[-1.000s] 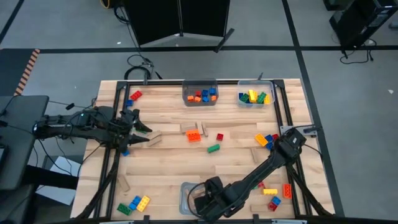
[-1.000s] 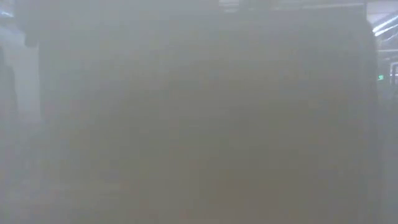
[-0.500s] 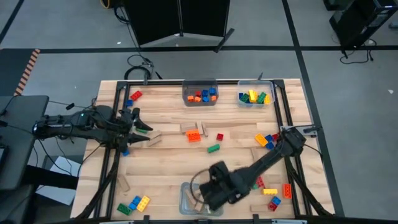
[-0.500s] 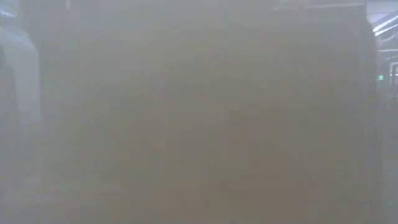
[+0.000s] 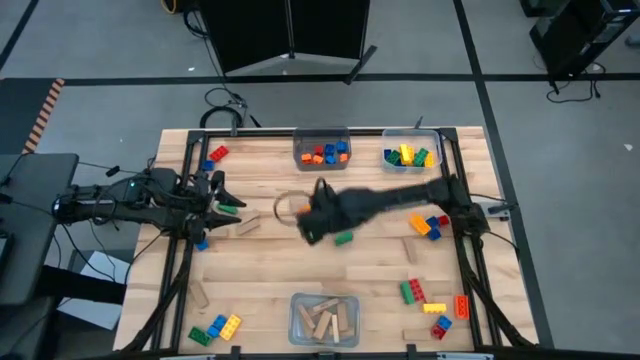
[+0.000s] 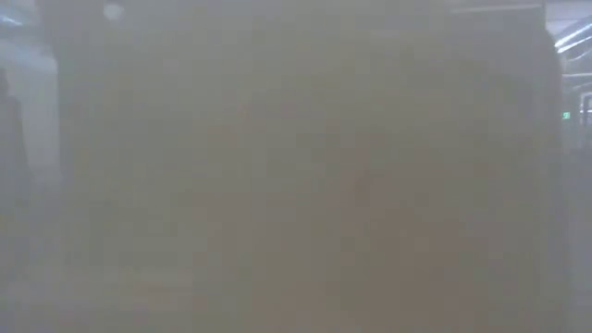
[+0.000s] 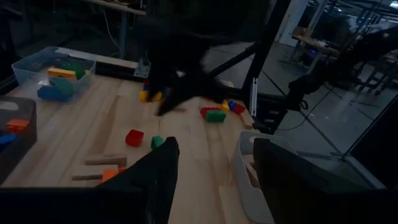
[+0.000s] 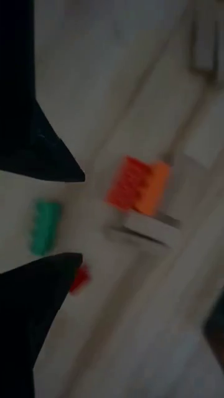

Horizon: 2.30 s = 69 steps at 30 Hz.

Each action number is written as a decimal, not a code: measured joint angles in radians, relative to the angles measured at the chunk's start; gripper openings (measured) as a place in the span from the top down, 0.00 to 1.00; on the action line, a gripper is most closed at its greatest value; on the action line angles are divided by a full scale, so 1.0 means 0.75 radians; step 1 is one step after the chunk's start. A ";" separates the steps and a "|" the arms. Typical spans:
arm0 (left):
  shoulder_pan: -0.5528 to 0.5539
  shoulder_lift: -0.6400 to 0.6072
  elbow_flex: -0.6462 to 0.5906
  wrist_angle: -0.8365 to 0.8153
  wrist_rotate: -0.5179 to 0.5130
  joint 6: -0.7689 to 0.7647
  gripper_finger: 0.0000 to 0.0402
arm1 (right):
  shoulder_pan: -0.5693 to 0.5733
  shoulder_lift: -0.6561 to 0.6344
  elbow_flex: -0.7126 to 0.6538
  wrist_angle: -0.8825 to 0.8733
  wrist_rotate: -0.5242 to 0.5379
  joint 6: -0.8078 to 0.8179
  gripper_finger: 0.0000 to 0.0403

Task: Sort blocks by size
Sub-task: Put the brown block into the gray bin

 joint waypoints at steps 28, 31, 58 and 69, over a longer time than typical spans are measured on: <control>0.000 0.000 0.000 -0.005 -0.120 -0.009 0.47 | -0.371 0.001 -0.682 0.659 -0.375 -0.267 0.41; 0.001 0.000 0.000 -0.004 -0.120 -0.009 0.47 | -0.374 0.001 -0.721 0.724 -0.378 -0.269 0.41; 0.000 0.000 0.000 0.001 -0.115 -0.036 0.47 | -0.289 -0.171 -0.762 0.653 -0.362 -0.213 0.82; 0.000 0.000 0.000 -0.002 -0.133 -0.028 0.47 | 0.179 -0.416 -0.761 0.735 -0.226 0.189 0.82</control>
